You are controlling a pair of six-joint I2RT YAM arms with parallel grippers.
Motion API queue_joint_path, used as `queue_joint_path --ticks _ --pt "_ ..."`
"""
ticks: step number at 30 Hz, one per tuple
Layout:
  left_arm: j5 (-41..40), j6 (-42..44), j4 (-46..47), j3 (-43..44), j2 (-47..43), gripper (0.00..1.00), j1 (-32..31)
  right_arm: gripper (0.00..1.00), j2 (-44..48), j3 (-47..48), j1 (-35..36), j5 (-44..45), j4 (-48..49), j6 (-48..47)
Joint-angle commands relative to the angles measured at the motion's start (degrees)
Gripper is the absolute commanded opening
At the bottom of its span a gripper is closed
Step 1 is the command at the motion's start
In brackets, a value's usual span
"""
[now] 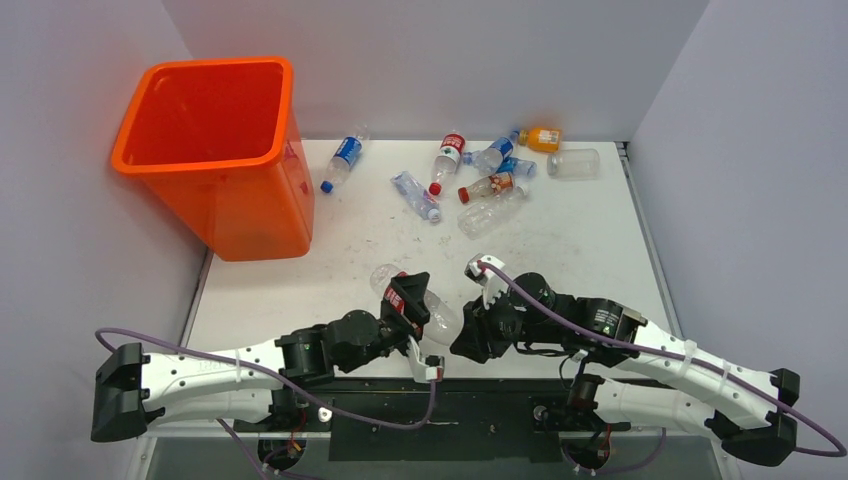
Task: Put the plastic bottles in the bin
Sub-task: Pick up the plastic bottle at the center of the board.
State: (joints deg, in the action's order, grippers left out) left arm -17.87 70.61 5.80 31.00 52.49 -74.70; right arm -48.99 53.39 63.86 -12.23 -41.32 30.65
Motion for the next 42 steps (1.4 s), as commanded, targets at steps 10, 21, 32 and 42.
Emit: queue_joint_path --ticks 10,21,32,42 --pt "-3.10 -0.64 12.09 -2.15 -3.19 0.41 -2.84 0.20 2.32 1.07 0.92 -2.36 6.80 1.32" --pt "-4.64 -47.06 4.10 8.61 -11.27 0.34 -4.58 0.90 19.54 -3.43 0.92 17.64 23.83 -2.05" --pt "4.82 -100.53 20.12 0.17 -17.60 0.21 5.89 0.90 21.48 -16.73 0.92 5.57 40.16 -5.19" --pt "17.87 -122.55 30.51 -1.96 -10.58 0.15 16.59 0.90 10.83 -20.79 1.16 -0.73 57.39 -3.31"
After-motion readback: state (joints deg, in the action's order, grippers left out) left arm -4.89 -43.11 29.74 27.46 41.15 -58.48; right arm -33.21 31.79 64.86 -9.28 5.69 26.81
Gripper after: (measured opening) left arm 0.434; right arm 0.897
